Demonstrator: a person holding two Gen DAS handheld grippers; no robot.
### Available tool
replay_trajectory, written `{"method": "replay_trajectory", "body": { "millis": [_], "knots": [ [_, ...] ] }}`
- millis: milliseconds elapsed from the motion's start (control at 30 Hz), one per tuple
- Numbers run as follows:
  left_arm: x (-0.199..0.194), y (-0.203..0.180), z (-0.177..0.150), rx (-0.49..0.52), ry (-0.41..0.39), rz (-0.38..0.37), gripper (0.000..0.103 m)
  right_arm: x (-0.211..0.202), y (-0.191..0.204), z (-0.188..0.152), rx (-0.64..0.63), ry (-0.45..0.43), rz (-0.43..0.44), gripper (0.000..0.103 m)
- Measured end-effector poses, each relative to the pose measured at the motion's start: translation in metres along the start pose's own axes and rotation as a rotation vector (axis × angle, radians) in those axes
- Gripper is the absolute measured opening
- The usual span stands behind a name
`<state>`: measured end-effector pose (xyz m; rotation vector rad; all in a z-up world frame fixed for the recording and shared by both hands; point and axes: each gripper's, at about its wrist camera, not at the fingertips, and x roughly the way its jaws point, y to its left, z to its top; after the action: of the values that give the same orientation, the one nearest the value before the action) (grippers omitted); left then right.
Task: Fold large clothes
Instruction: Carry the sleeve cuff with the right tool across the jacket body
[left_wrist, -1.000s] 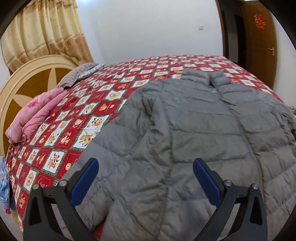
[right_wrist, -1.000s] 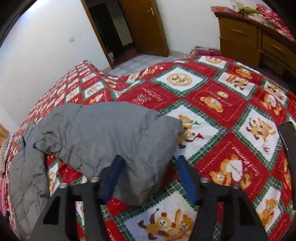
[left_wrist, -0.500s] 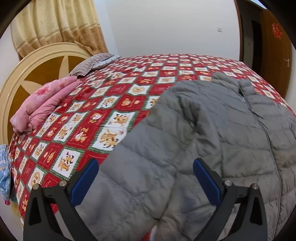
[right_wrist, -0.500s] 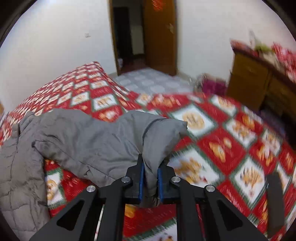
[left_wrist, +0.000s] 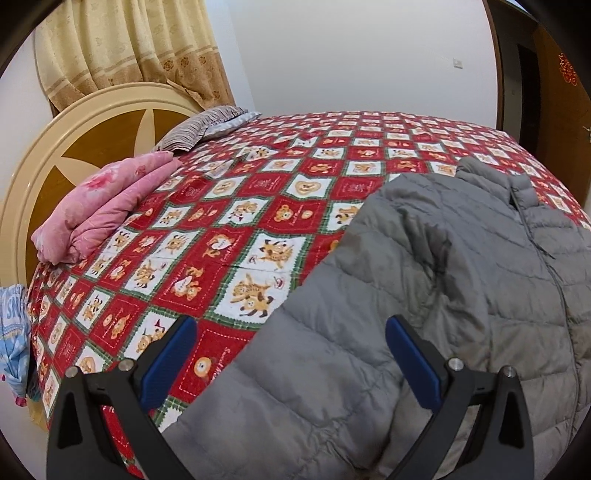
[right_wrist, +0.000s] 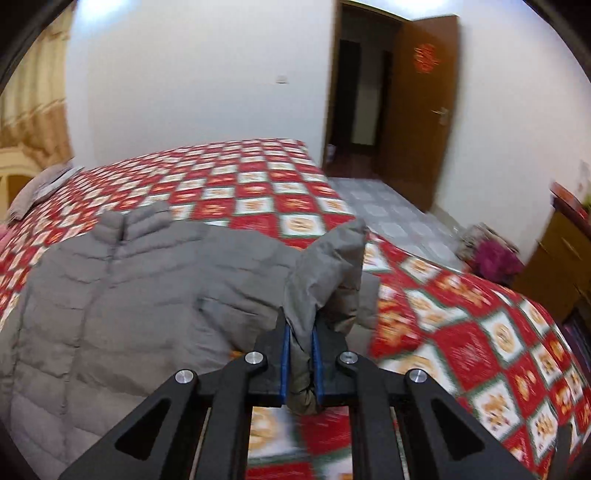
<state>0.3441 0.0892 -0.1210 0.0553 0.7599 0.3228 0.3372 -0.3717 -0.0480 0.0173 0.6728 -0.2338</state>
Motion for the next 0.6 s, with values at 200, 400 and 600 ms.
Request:
{"method": "replay_trajectory", "body": {
  "millis": [200,400,600],
  "knots": [
    [0.013,-0.008,0.005,0.021,0.012,0.006,0.103,0.005,0.071,0.012,-0.096,-0.012,0.087,0.007],
    [0.018,-0.015,0.009,0.034,0.012,-0.004,0.103,0.009,0.143,0.018,-0.18,-0.014,0.179,0.005],
    [0.022,-0.015,0.007,0.041,0.023,-0.013,0.103,0.02,0.219,0.008,-0.268,0.0,0.262,0.004]
  ]
}}
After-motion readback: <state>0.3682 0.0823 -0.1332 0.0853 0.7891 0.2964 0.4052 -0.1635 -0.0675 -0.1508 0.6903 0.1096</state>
